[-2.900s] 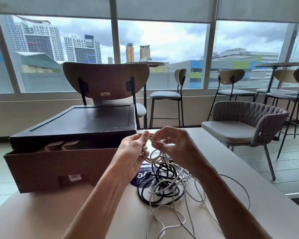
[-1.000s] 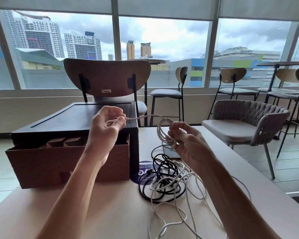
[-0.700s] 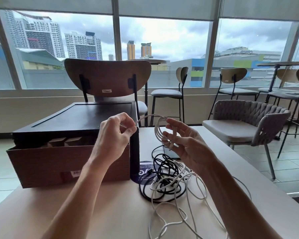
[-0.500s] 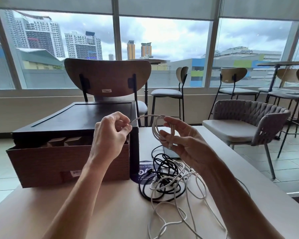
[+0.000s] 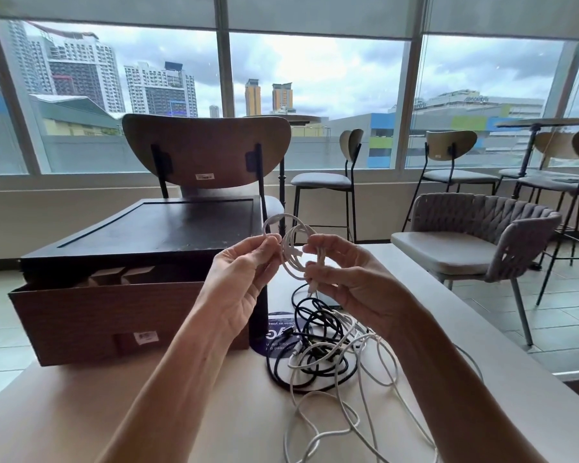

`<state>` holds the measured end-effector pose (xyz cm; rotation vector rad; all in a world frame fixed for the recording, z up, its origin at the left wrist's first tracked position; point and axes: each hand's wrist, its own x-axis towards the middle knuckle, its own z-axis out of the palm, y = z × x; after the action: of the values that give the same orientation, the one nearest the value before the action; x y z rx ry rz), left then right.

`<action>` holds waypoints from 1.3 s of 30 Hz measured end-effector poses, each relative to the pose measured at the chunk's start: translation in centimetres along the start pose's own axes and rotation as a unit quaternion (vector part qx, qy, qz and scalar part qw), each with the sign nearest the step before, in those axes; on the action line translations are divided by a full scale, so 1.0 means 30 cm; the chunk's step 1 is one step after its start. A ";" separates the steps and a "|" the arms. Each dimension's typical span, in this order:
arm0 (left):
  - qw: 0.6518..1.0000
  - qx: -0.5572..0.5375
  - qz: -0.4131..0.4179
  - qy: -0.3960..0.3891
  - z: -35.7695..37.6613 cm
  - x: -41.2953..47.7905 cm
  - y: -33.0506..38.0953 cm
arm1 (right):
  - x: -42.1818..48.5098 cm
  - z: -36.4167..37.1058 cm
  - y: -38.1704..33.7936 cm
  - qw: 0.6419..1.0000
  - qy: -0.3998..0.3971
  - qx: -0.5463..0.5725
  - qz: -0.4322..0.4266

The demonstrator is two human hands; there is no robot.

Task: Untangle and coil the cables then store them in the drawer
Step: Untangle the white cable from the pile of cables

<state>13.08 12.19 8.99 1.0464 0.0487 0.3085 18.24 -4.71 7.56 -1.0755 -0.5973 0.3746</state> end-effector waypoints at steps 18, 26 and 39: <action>0.990 0.111 -0.026 -0.087 -0.018 0.003 -0.005 | 0.007 0.014 0.045 0.966 0.069 -0.224 -0.108; 0.984 0.167 0.012 -0.056 -0.002 0.004 -0.021 | 0.023 0.028 0.053 0.942 0.119 -0.290 -0.123; 0.997 -0.001 -0.076 -0.017 -0.017 0.025 0.021 | 0.014 0.035 0.002 0.894 0.125 -0.412 -0.126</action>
<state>13.56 13.12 9.35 1.0387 0.0975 0.1523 17.92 -3.71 7.99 -1.7992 -0.6673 -0.2877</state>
